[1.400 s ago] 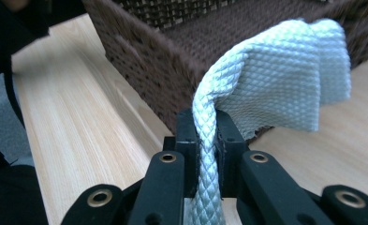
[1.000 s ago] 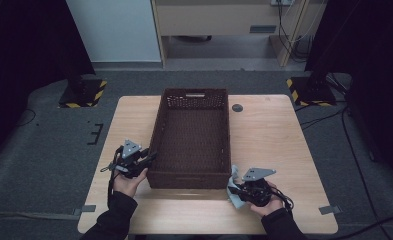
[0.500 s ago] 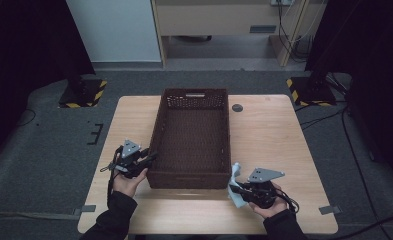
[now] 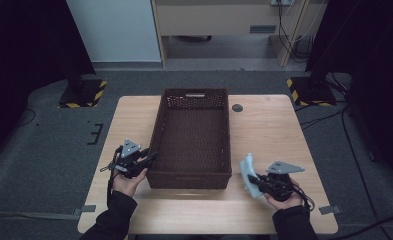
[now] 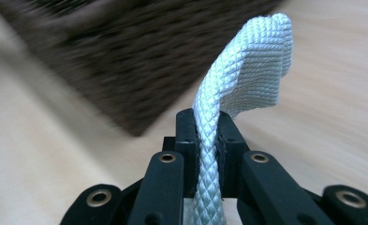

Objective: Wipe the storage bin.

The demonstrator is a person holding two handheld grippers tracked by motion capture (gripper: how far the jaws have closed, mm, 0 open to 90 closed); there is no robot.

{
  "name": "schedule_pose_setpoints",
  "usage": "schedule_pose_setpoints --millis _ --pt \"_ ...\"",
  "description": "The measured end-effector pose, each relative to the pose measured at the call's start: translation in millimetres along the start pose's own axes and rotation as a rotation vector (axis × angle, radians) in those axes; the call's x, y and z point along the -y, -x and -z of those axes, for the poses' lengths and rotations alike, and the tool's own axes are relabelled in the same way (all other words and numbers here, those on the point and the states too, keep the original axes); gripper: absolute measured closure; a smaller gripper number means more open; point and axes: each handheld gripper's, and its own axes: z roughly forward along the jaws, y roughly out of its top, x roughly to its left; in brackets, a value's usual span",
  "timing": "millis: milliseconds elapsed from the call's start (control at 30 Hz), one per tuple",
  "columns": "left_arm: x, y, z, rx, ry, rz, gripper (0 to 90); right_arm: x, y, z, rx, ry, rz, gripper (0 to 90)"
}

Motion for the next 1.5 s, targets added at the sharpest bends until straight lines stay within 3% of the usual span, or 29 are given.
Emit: schedule_pose_setpoints --millis 133,400,567,767,967,1100,1300,1400,1500 --pt "0.0 -0.5 0.0 0.002 -0.002 0.0 63.7 4.1 24.4 12.8 0.083 0.027 -0.055 82.7" --pt "0.2 -1.1 -0.3 0.008 0.0 0.001 63.2 10.1 47.8 17.1 0.182 -0.006 -0.071 81.9" --pt "0.3 -1.6 -0.4 0.012 0.0 0.002 62.5 15.7 62.7 20.0 0.23 -0.023 -0.093 81.1" --pt "0.5 -1.8 -0.5 0.014 0.001 0.003 62.2 24.2 77.4 15.5 0.252 -0.085 -0.131 76.3" --pt "0.5 -2.0 -0.6 0.014 0.001 0.003 62.0 23.5 78.3 16.6 0.284 -0.052 -0.138 62.4" --pt "0.5 -2.2 -0.6 0.018 0.002 0.004 62.0 19.5 78.1 20.8 0.303 -0.013 -0.143 58.4" --pt "0.5 -1.9 -0.5 0.028 0.003 -0.005 65.0 2.1 71.0 30.7 0.31 0.075 -0.109 55.5" --pt "0.5 -1.8 -0.5 0.028 0.003 -0.006 65.4 -10.5 64.5 34.6 0.301 0.123 -0.097 54.3" --pt "0.2 -1.9 -0.7 0.031 0.004 -0.003 65.6 -22.9 54.3 33.5 0.258 0.151 -0.09 53.5"
